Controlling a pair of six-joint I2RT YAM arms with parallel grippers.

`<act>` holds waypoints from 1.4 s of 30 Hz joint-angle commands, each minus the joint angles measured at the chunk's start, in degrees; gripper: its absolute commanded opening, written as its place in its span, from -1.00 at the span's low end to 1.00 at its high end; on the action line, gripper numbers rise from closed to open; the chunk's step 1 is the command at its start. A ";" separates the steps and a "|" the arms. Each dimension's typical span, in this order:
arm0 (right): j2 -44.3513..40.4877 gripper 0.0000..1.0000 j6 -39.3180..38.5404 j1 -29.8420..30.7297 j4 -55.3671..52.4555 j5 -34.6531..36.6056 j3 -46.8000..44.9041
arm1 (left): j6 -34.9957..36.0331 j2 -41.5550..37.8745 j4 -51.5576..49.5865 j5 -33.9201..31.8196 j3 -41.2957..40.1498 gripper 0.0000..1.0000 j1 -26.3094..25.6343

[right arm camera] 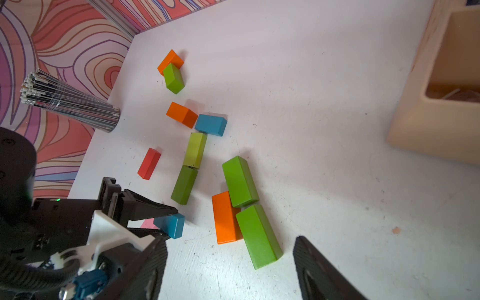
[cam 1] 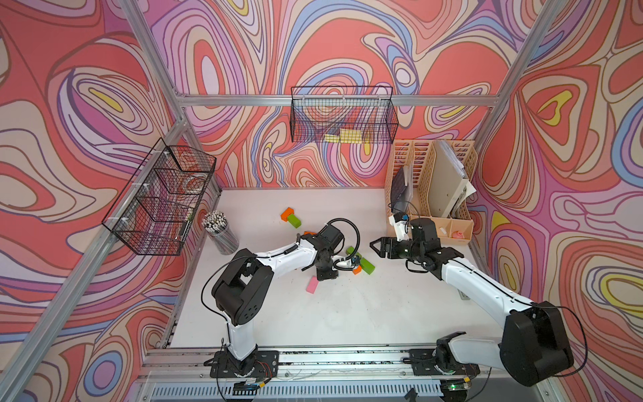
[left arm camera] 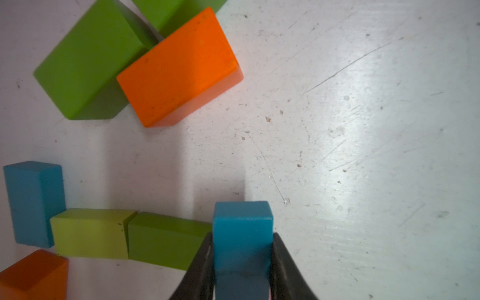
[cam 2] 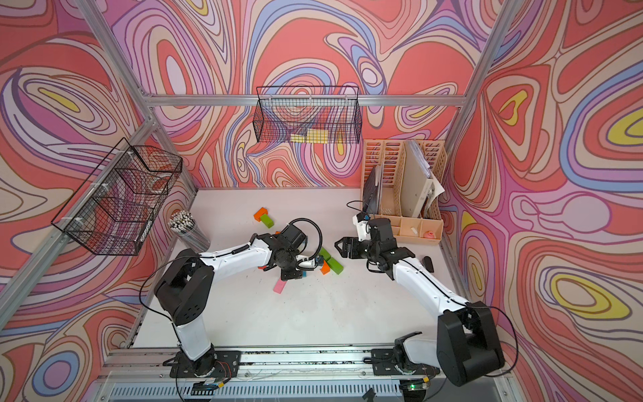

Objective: Assemble the letter c with building blocks
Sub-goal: Assemble the building block at the center of the board.

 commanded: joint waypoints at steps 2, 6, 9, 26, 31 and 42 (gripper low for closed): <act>-0.39 0.60 0.52 -0.50 0.88 -1.08 -1.19 | 1.55 1.96 -1.80 1.74 0.69 -0.69 -0.23; -0.39 0.60 0.55 -0.76 1.04 -1.23 -1.23 | 1.72 2.39 -1.80 1.27 0.62 -0.69 -0.22; -0.23 0.60 0.60 -0.83 1.16 -1.49 -1.28 | 1.64 2.30 -0.71 0.60 0.17 -0.65 -0.22; 0.07 0.60 0.76 -1.55 1.40 -2.59 -1.37 | 1.72 3.40 -0.51 0.79 0.16 -0.39 -0.58; 0.04 0.60 0.83 -1.74 1.50 -2.90 -1.46 | 1.54 3.83 -0.87 0.69 0.43 -0.31 -0.66; -0.03 0.60 1.05 -1.97 1.59 -3.08 -1.70 | 0.50 3.31 -0.50 1.18 0.52 -0.11 -0.71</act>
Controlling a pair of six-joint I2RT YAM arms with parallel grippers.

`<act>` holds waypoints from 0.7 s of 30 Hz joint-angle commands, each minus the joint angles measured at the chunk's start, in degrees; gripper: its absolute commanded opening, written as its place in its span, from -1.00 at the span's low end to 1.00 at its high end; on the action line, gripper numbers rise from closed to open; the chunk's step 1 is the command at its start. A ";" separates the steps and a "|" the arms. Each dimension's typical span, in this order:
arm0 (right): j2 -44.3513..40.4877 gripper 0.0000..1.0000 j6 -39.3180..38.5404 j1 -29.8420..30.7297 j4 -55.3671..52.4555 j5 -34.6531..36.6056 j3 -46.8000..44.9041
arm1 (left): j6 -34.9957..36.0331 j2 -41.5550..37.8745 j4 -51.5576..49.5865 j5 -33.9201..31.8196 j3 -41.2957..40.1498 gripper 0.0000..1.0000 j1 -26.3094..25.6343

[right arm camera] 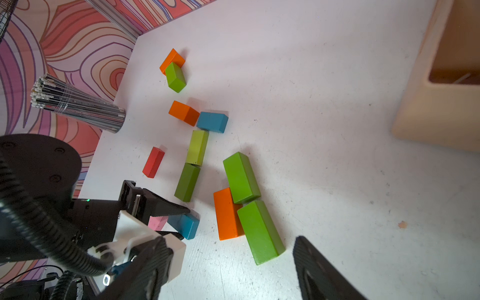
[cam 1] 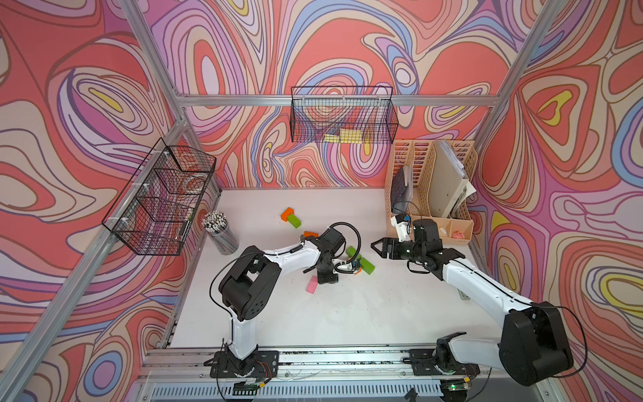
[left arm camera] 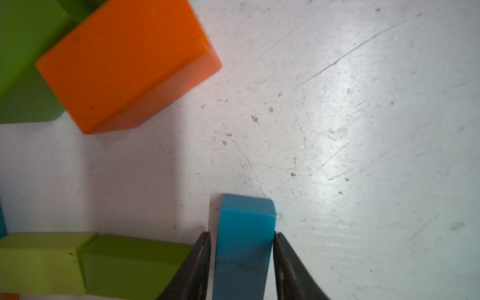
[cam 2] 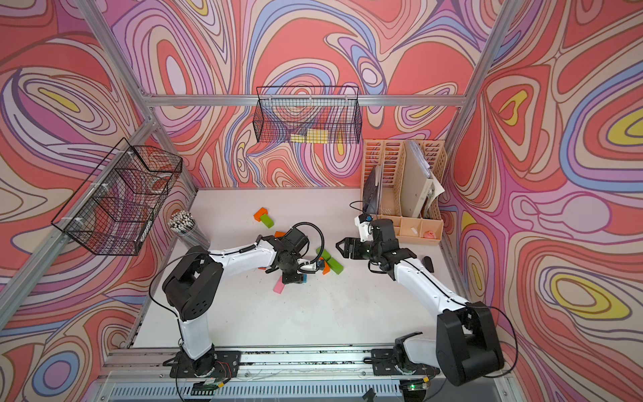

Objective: Assemble the letter c with building blocks
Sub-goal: Assemble the building block at the center of the board.

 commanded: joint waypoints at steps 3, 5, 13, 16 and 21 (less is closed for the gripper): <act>-0.04 0.60 0.21 -0.49 1.11 -0.54 -0.82 | 0.22 -0.49 -0.54 1.30 0.52 -0.11 -0.23; 0.05 0.60 0.15 -0.57 1.16 -0.54 -0.91 | -0.26 -1.55 -0.45 1.63 0.43 -0.11 -0.23; -0.12 0.60 -0.09 -0.57 0.91 -0.52 -0.91 | -7.57 -7.52 -0.19 5.84 -0.01 -0.11 -0.23; -0.06 0.58 -0.13 -0.59 0.82 -0.57 -0.91 | -14.42 -9.97 1.41 7.16 -0.52 -0.11 -0.23; 1.14 0.47 -0.74 -0.57 0.23 -1.60 -0.34 | -32.06 -15.86 10.63 6.58 -6.73 -0.15 -0.24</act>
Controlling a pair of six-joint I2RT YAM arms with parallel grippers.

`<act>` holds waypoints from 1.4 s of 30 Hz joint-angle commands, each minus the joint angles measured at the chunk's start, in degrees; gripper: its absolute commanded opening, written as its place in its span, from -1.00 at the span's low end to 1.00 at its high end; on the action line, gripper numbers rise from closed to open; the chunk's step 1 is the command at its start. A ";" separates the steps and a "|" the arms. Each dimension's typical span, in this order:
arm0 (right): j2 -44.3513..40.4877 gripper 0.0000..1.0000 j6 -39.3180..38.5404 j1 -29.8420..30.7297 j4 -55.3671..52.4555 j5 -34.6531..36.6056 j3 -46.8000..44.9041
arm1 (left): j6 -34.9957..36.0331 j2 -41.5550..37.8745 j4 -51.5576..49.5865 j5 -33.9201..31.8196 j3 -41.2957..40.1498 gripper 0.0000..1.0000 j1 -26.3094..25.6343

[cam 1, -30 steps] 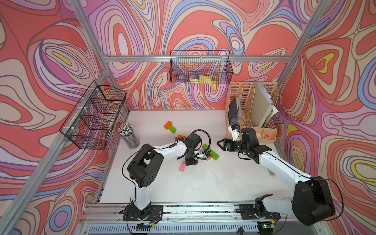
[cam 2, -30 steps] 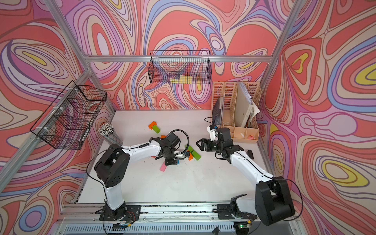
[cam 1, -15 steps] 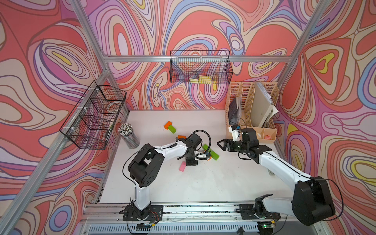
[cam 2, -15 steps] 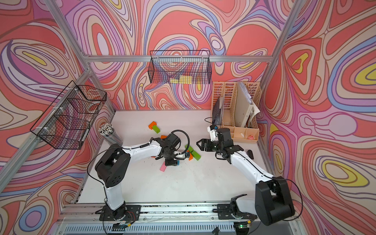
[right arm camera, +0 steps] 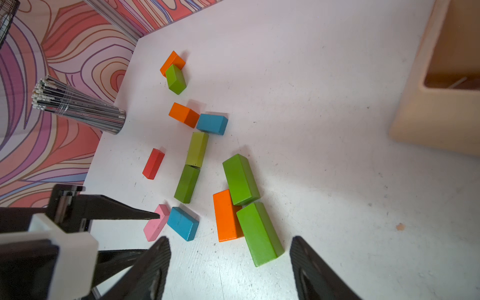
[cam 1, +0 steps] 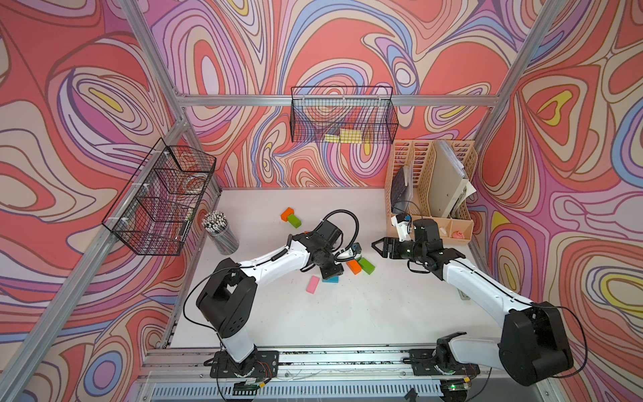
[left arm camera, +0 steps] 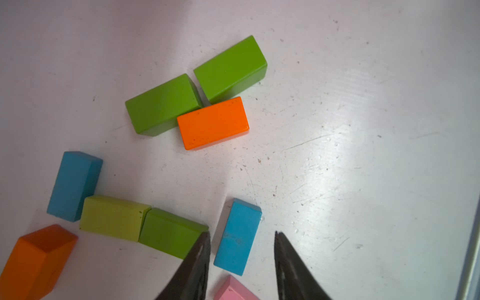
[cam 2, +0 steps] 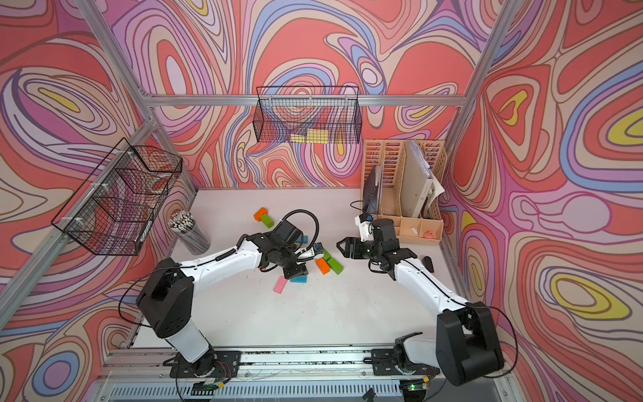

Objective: Assemble the letter c with building blocks
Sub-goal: Assemble the building block at the center of the board.

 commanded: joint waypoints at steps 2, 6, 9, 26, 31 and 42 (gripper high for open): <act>1.31 0.46 -0.90 -0.34 0.10 -2.06 -0.54 | -19.03 -6.57 11.45 1.53 -7.77 -0.16 -0.18; 2.39 0.40 -2.26 0.39 -0.24 -2.89 0.04 | -31.10 -14.03 26.82 0.49 -18.39 -0.13 -0.14; 3.12 0.34 -4.83 2.83 -0.32 -1.90 1.03 | -39.05 -17.18 30.10 0.00 -23.02 -0.11 0.91; 19.12 0.32 -35.92 21.55 -4.70 9.14 13.03 | -51.96 -29.93 20.87 -1.78 -34.68 -0.18 14.89; 22.49 0.34 -41.23 23.48 -3.18 9.44 13.55 | -52.48 -32.14 20.61 -0.91 -36.53 -0.19 16.07; 30.65 0.36 -47.47 26.31 -5.92 12.89 17.50 | -52.41 -34.91 19.75 -4.68 -39.63 -0.17 16.04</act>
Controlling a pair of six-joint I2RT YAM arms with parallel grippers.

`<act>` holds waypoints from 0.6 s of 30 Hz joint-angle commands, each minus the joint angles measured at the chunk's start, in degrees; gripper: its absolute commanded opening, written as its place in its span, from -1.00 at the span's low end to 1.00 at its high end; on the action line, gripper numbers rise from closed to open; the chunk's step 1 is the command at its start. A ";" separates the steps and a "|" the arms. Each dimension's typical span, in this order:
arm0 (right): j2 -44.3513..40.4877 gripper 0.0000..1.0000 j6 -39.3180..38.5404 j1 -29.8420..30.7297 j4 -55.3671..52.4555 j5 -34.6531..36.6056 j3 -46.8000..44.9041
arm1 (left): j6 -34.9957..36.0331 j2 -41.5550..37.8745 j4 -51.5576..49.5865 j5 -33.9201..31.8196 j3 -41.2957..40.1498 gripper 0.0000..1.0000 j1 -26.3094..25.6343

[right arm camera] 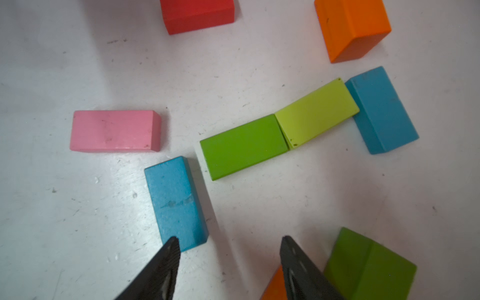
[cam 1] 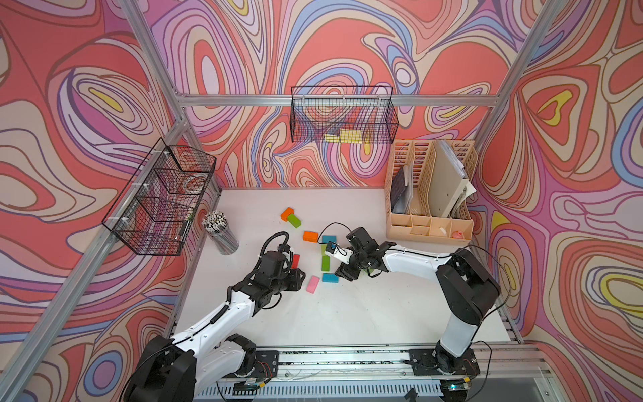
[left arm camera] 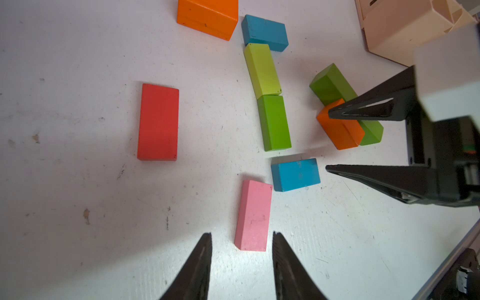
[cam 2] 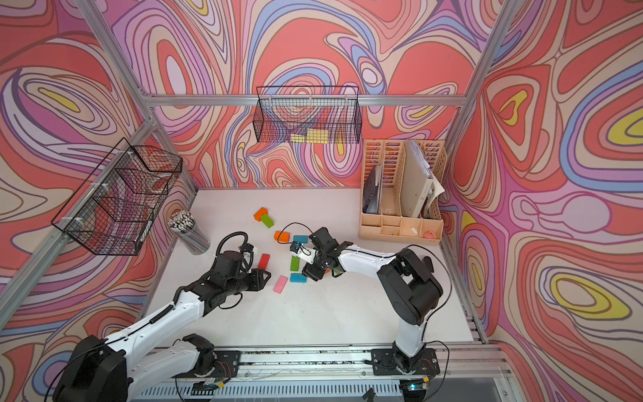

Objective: Assemble the letter c with building blocks
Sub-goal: Assemble the building block at the center of the board.

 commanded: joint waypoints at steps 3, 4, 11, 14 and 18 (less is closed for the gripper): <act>1.88 0.40 -3.44 1.64 -1.65 0.18 1.17 | -0.43 0.21 -0.40 -1.31 -0.24 -0.16 0.21; 2.06 0.42 -3.66 1.99 -1.97 0.24 1.26 | -0.47 0.46 -0.41 -1.31 -0.20 -0.15 0.22; 3.04 0.37 -4.49 3.08 -3.89 -0.28 2.18 | -0.16 2.18 -0.30 -0.61 -0.02 -0.15 0.19; 3.65 0.31 -4.63 3.16 -4.56 -0.28 2.83 | -0.13 1.94 -0.44 -0.78 -0.19 -0.15 0.25; 4.57 0.24 -4.57 3.25 -5.41 -0.12 3.81 | 0.07 1.00 -0.67 -1.56 -0.37 -0.15 0.21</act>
